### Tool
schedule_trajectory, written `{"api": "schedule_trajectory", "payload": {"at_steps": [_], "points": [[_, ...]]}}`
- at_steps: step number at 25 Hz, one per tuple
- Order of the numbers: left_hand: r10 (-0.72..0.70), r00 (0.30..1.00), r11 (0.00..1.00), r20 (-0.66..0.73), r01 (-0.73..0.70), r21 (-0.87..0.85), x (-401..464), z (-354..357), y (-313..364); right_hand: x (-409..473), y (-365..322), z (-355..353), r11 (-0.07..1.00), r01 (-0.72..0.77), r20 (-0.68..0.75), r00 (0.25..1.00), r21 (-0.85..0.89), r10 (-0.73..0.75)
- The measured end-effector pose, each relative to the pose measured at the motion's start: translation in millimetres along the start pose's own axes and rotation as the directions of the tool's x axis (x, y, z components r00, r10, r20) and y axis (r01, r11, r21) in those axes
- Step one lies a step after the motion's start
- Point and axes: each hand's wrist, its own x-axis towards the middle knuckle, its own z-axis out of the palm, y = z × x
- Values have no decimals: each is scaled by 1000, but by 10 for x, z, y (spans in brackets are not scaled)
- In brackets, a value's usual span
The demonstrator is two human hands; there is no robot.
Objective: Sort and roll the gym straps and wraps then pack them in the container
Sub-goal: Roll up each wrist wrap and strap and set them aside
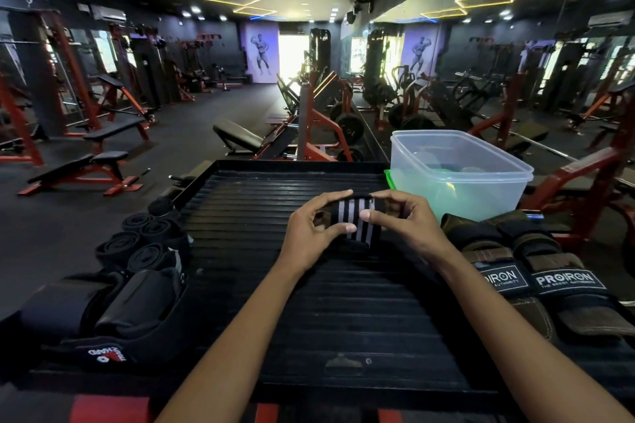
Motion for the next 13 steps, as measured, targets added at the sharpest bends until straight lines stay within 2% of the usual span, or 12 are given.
{"api": "schedule_trajectory", "payload": {"at_steps": [4, 9, 13], "points": [[0, 999, 1000, -46, 1, 12, 2, -10, -8, -3, 20, 25, 1000, 15, 22, 1000, -2, -15], [4, 1000, 999, 23, -6, 45, 14, -15, -31, 10, 0, 7, 1000, -20, -3, 1000, 19, 20], [11, 1000, 998, -21, -9, 68, 20, -29, -51, 5, 27, 26, 1000, 0, 38, 999, -6, 1]]}}
